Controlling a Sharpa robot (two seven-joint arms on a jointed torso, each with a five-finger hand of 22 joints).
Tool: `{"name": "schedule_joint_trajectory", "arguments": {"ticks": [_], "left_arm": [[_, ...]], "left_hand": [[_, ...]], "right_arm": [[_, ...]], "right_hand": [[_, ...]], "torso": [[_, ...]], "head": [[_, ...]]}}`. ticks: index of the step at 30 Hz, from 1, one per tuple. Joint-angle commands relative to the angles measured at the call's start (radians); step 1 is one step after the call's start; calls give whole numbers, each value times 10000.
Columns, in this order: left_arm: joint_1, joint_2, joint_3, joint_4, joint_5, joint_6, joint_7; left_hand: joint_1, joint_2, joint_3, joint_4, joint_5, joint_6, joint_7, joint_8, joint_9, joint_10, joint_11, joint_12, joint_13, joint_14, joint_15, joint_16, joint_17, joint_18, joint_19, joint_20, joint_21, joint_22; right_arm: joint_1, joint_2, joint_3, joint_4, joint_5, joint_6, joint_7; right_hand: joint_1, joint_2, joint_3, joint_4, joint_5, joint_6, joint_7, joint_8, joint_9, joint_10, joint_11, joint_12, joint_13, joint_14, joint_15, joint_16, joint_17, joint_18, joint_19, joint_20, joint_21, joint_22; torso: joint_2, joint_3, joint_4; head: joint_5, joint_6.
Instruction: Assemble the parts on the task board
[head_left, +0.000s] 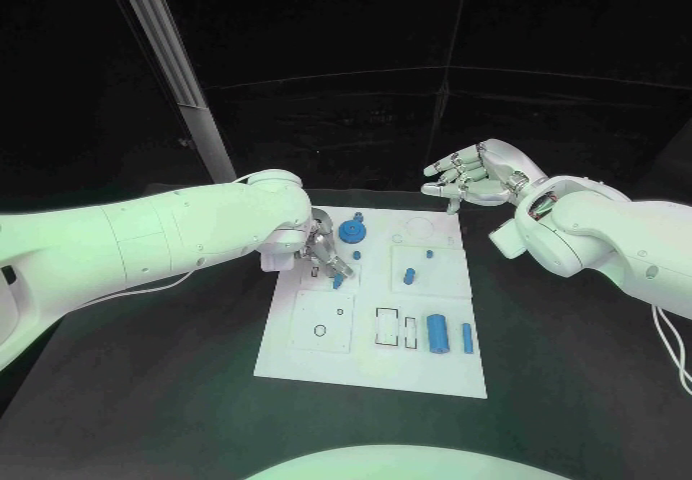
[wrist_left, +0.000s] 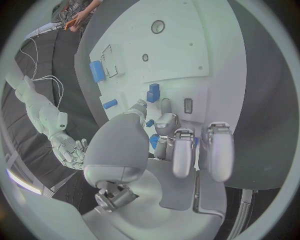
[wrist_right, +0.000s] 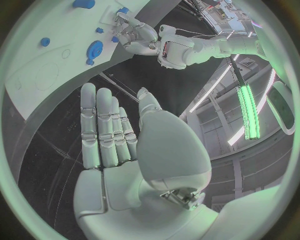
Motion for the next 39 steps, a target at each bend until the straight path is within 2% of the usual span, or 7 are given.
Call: {"name": "schedule_joint_trajectory", "arguments": {"ticks": [1, 17, 27, 39], "left_arm": [[14, 33, 6, 10, -137, 346, -15], [15, 64, 6, 12, -139, 480, -29], [15, 113, 6, 11, -139, 635, -24], [15, 147, 6, 6, -139, 781, -37]], "left_hand": [[125, 21, 13, -57, -3, 3, 9, -38, 16, 21, 39, 32, 30, 1057, 1, 31, 2634, -45, 419, -1, -57, 1091], [117, 50, 12, -31, -3, 27, 5, -28, 25, 48, 35, 72, 74, 1057, -1, 31, 2634, -45, 419, -2, -58, 1092], [383, 138, 128, -136, 4, 51, -11, -33, 49, 65, 20, 89, 87, 1057, -13, 31, 2634, -42, 414, -12, -70, 1082], [485, 156, 200, -177, 7, 57, -12, -43, 54, 67, 16, 90, 89, 1057, -15, 31, 2634, -43, 416, -16, -70, 1087]], "right_arm": [[20, 26, 6, -7, -19, 111, -5], [19, 96, 5, -88, -20, 164, -30], [19, 123, 5, -103, -20, 208, -47], [19, 140, 5, -119, -20, 231, -60]], "right_hand": [[-15, 21, -53, -9, 26, -23, -46, 36, 10, -75, 17, 37, -8, -51, 6, 23, -11, 125, 102, 1, 12, 3], [-43, 22, -78, 14, 35, -26, -44, 45, 9, -81, 20, 43, -30, -56, 8, 26, -13, 124, 101, 2, 5, 1], [-44, 23, -79, 15, 36, -26, -44, 45, 9, -81, 20, 43, -31, -57, 9, 26, -13, 124, 101, 2, 5, 0], [-53, 25, -86, 23, 39, -27, -44, 48, 9, -82, 21, 46, -39, -58, 10, 28, -14, 124, 100, 3, 3, -1]], "torso": [[2, -7, 5], [-2, -9, 14], [2, -4, -1], [-1, -2, 11]], "head": [[-3, -5], [0, -40], [-11, -69], [-18, -87]]}}
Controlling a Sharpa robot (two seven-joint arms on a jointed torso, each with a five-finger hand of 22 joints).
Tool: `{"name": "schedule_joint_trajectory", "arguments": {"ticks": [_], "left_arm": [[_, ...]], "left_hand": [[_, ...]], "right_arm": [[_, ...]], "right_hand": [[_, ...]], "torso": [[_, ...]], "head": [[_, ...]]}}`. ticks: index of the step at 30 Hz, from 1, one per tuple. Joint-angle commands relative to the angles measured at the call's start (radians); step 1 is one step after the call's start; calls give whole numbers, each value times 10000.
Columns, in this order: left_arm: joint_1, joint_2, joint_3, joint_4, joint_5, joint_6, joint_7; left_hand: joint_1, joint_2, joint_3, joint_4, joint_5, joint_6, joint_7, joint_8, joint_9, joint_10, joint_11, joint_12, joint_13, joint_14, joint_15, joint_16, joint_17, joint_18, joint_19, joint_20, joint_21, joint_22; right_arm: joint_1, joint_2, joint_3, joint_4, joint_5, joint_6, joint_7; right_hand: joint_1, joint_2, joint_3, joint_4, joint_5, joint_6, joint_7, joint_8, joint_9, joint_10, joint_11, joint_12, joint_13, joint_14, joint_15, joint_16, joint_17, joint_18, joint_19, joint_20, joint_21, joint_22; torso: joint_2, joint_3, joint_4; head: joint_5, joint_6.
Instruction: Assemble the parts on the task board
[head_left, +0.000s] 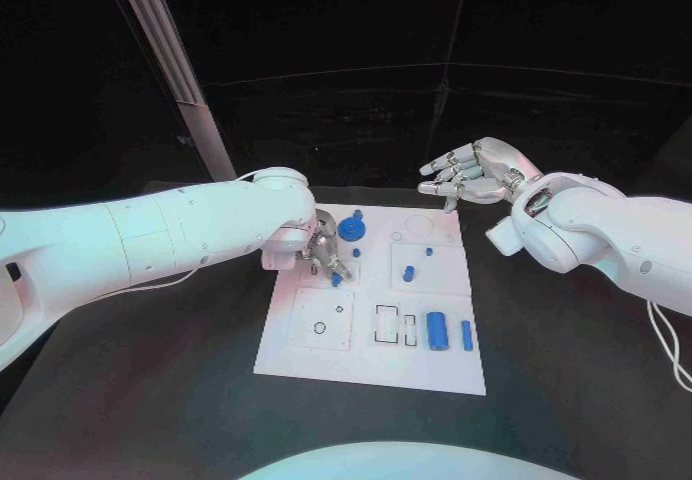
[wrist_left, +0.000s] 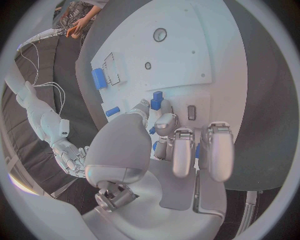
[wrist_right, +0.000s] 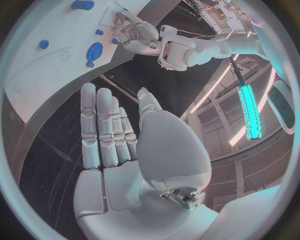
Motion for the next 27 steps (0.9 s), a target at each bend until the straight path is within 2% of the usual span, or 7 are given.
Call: {"name": "schedule_joint_trajectory", "arguments": {"ticks": [1, 9, 13, 15, 17, 21, 27], "left_arm": [[14, 20, 5, -3, -52, 220, -30], [14, 35, 5, -8, -52, 233, 7], [14, 37, 5, -13, -52, 135, 55], [14, 37, 5, -18, -52, 62, 95], [14, 36, 5, -22, -52, -9, 135], [14, 28, 5, -23, -52, -190, 266], [14, -19, 5, 21, -51, -583, 570]], "left_hand": [[115, -6, 49, -23, 7, 59, -12, -44, 13, 66, 16, 50, 9, 1057, -16, 31, 2634, -42, 414, -16, -20, 1082], [576, 245, 450, -269, 4, 79, -50, -105, 7, 75, -19, 45, 14, 1057, -45, 31, 2634, -32, 399, -38, -49, 1048], [1203, 527, 1051, -687, 98, 36, -100, -243, -56, 49, -72, -8, -12, 1057, -98, 31, 2634, -27, 393, -88, -66, 1033], [1420, 595, 1397, -874, 323, 10, -98, -344, -109, 25, -80, -55, -40, 1057, -111, 31, 2634, -25, 391, -111, -76, 1026], [1527, 549, 1793, -1031, 795, 1, -92, -453, -170, 5, -76, -107, -71, 1057, -114, 31, 2634, -23, 387, -121, -87, 1016], [1595, 332, 2837, -1358, 1286, -20, -50, -613, -242, -3, -78, -203, -130, 1057, -99, 31, 2634, -17, 378, -120, -115, 995], [1164, -72, 4416, -1769, 1662, -25, 9, -588, -126, 84, -20, -263, -161, 1057, -46, 31, 2634, -9, 364, -68, -157, 959]], "right_arm": [[19, 20, 6, -1, -17, 77, 29], [18, 41, 6, -24, -17, 85, 30], [18, 48, 6, -30, -17, 90, 28], [18, 50, 5, -31, -17, 91, 28], [18, 50, 5, -30, -17, 92, 28], [18, 49, 5, -32, -17, 94, 26], [18, 48, 5, -36, -17, 98, 25]], "right_hand": [[-54, 27, -61, -2, 39, -27, -44, 49, 11, -82, 21, 46, -10, -59, 10, 28, -17, 123, 101, 3, 3, -1], [-68, 33, -71, 11, 44, -29, -43, 54, 11, -83, 22, 51, -21, -60, 11, 30, -18, 123, 100, 4, 0, -2], [-68, 33, -71, 11, 44, -29, -43, 54, 11, -83, 22, 51, -21, -60, 11, 30, -18, 123, 100, 4, 0, -2], [-68, 33, -71, 11, 44, -29, -43, 54, 11, -83, 22, 51, -21, -60, 11, 30, -18, 123, 100, 4, 0, -2], [-68, 33, -71, 11, 44, -29, -43, 54, 11, -83, 22, 51, -21, -60, 11, 30, -18, 123, 100, 4, 0, -2], [-68, 33, -71, 11, 44, -29, -43, 54, 11, -83, 22, 51, -21, -60, 11, 30, -18, 123, 100, 4, 0, -2], [-76, 46, -78, 23, 56, -31, -43, 60, 10, -84, 22, 58, -34, -62, 11, 34, -19, 123, 101, 5, -4, -4]], "torso": [[-1, -1, 3], [0, -5, -1], [1, -5, 6], [-2, -3, 4], [-4, -1, 2], [-1, -8, 4], [-7, -6, 2]], "head": [[9, -4], [-10, -31], [-16, -34], [-10, -37], [-14, -43], [-13, -44], [-14, -32]]}}
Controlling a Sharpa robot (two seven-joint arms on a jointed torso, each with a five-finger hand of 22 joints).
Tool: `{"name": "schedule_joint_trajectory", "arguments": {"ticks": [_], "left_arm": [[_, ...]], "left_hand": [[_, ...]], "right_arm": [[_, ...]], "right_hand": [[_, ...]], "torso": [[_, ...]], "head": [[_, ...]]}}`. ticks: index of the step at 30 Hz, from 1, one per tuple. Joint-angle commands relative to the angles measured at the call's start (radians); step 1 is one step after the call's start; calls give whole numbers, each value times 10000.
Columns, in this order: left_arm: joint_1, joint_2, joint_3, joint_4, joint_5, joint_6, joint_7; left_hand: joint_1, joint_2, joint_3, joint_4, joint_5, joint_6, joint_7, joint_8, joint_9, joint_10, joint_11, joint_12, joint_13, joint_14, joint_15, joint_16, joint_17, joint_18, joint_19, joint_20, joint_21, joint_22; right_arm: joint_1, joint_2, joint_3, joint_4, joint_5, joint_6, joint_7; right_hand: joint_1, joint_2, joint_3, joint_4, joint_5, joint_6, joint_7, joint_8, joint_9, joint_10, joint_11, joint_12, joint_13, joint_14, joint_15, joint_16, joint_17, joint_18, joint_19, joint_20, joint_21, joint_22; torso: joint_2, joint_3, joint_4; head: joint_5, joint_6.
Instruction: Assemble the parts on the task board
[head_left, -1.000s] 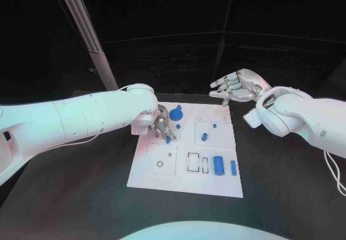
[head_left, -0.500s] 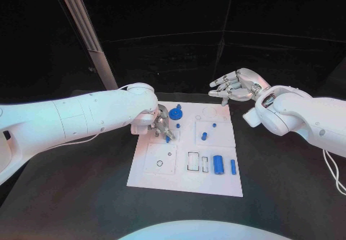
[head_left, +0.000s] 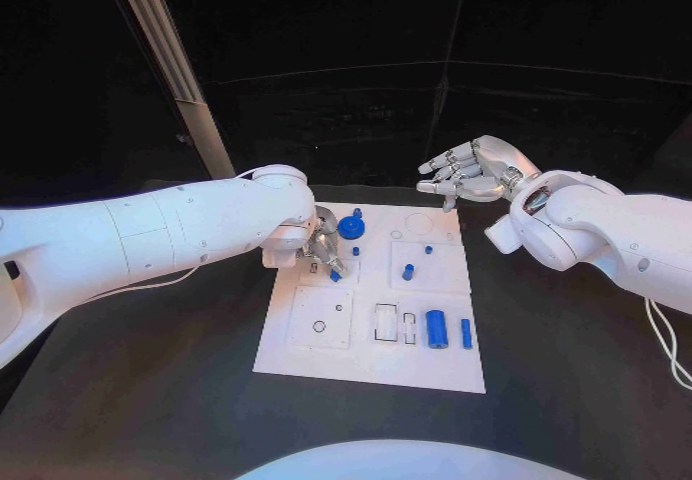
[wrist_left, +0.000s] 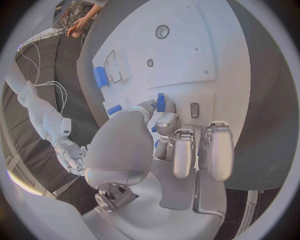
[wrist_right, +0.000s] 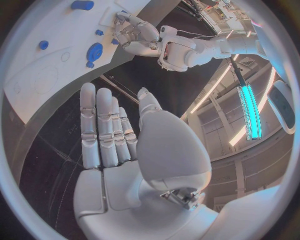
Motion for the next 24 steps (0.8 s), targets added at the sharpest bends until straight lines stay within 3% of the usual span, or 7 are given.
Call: {"name": "schedule_joint_trajectory", "arguments": {"ticks": [1, 8, 17, 24], "left_arm": [[2, -44, 0, 51, -48, -518, 447], [2, -264, 0, 247, 317, -1220, 893], [3, -770, -5, 690, 1622, -2752, 1850], [-6, -1210, -19, 1076, 2990, -4110, 2932]], "left_hand": [[-427, -284, 2033, -1480, 143, 4, 10, 36, 122, 94, 12, -55, -19, 1040, 21, 31, 2634, -8, 362, 18, -51, 954], [-773, -472, 2756, -1851, 326, 4, -4, 131, 275, 185, 7, -2, 50, 1040, 16, 31, 2634, 7, 343, 21, -98, 902], [-1018, -534, 3120, -2046, 403, 66, -7, 186, 349, 294, 3, 94, 154, 1040, 27, 31, 2634, 28, 310, 14, -161, 818], [-1199, -522, 3239, -2085, 377, 106, 0, 132, 293, 369, 12, 158, 200, 1040, 41, 31, 2634, 35, 297, 0, -185, 791]], "right_arm": [[19, 5, 6, 6, -16, 60, 42], [19, -8, 5, 11, -16, 63, 40], [18, -40, 3, 78, -527, 66, -54], [16, -88, 2, 226, -1608, -85, -428]], "right_hand": [[-77, 46, -44, -11, 56, -31, -43, 60, 11, -47, -15, 58, -9, -62, 11, 34, -11, 123, 65, -31, -4, -4], [-77, 46, -44, -11, 56, -31, -43, 60, 11, -47, -15, 58, -9, -62, 11, 34, -11, 123, 65, -31, -4, -4], [-8, 64, -68, -31, 76, 36, -78, 134, 23, 15, -51, 117, -75, -6, -18, 88, -5, 132, 107, -46, 5, 0], [244, 164, -97, -113, 1, 387, -319, 376, 45, 685, -320, 543, -141, 651, -273, 645, 184, 149, 606, -265, 442, 231]], "torso": [[-2, 1, 3], [-12, -4, 25], [-10, -1, 13], [-9, -4, 18]], "head": [[-4, 5], [-20, 52], [-27, 157], [-99, 309]]}}
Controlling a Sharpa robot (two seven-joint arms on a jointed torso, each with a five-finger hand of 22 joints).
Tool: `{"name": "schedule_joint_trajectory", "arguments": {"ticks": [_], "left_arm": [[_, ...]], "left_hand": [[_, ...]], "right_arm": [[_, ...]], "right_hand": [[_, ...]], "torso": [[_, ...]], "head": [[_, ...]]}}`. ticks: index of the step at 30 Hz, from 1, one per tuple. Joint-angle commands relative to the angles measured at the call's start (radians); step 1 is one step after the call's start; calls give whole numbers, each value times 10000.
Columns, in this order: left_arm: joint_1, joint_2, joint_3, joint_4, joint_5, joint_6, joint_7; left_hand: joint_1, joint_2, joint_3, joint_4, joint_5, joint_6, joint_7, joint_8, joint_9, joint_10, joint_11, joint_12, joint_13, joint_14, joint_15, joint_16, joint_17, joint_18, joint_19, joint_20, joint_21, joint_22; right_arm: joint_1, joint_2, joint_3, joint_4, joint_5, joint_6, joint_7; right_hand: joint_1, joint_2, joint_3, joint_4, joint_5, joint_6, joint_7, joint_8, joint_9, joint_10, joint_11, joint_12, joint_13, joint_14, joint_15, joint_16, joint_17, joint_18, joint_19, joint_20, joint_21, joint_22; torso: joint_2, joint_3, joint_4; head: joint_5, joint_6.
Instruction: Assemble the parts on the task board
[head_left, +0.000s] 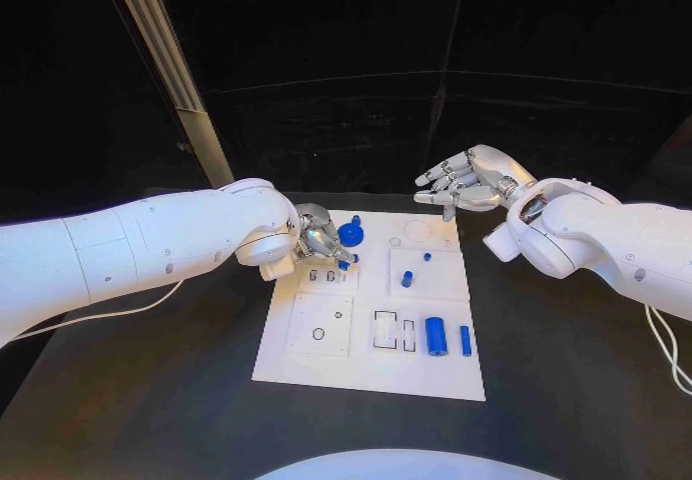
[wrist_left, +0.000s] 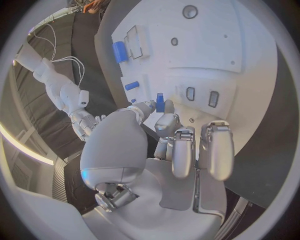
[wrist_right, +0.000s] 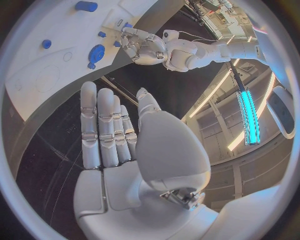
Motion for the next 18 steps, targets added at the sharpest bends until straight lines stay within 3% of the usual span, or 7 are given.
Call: {"name": "schedule_joint_trajectory", "arguments": {"ticks": [1, 4, 8, 13, 18], "left_arm": [[-1, -161, -3, 172, 1563, -1551, 1327], [-37, -378, -12, 356, 2327, -2115, 1873], [-137, -675, -20, 635, 3177, -2752, 2527], [-285, -951, -26, 891, 3852, -3339, 3089], [-374, -1088, -28, 1038, 4100, -3602, 3323]], "left_hand": [[-102, 37, 1551, -1508, 19, 94, -18, -12, -49, 101, 9, 27, -2, 1040, 42, 31, 2634, 39, 290, -3, -75, 777], [-194, 75, 1545, -1501, 1, 120, -17, -55, -99, 105, 12, 3, -51, 1040, 45, 31, 2634, 36, 295, -5, -68, 793], [-296, 128, 1501, -1492, -19, 142, -22, -124, -176, 116, 8, 15, -61, 1040, 45, 31, 2634, 34, 296, -5, -65, 802], [-394, 185, 1438, -1495, -32, 156, -19, -260, -310, 122, 5, 58, -39, 1040, 37, 31, 2634, 26, 307, -4, -45, 839], [-472, 258, 1357, -1556, -47, 253, 5, -488, -561, 116, 22, 125, -1, 1040, 48, 31, 2634, 20, 316, 7, -28, 872]], "right_arm": [[16, -26, 5, 116, -1152, -134, -381], [15, -39, 5, 239, -1836, -251, -752], [12, -31, 3, 437, -2882, -293, -1373], [6, 97, -1, 690, -4033, -250, -2189], [-5, 316, -4, 850, -4730, -307, -2761]], "right_hand": [[102, 5, -43, -47, -45, 117, -54, 73, -2, 240, -82, 159, 0, 279, -94, 315, 212, 146, 210, -71, 212, 115], [126, -17, -113, -46, -50, 189, -128, 98, -21, 476, -170, 407, 75, 821, -184, 1357, 1329, 139, 384, -169, 495, 286], [115, -55, -232, -15, -44, 280, -212, 116, -38, 715, -265, 862, 327, 1399, -284, 2679, 2829, -59, 920, -273, 1656, 1686], [71, -95, -370, 58, -63, 407, -281, 137, -44, 826, -340, 1422, 737, 1792, -349, 3725, 4077, -267, 1358, -348, 2844, 3187], [67, -101, -457, 123, -53, 508, -324, 135, -49, 826, -376, 1961, 1197, 2014, -388, 4397, 4928, -398, 1556, -383, 3614, 4161]], "torso": [[3, -3, 6], [2, 1, -14], [8, 2, -16], [11, 4, -1], [15, 8, -7]], "head": [[-35, 80], [-32, 129], [-91, 189], [-170, 282], [-211, 380]]}}
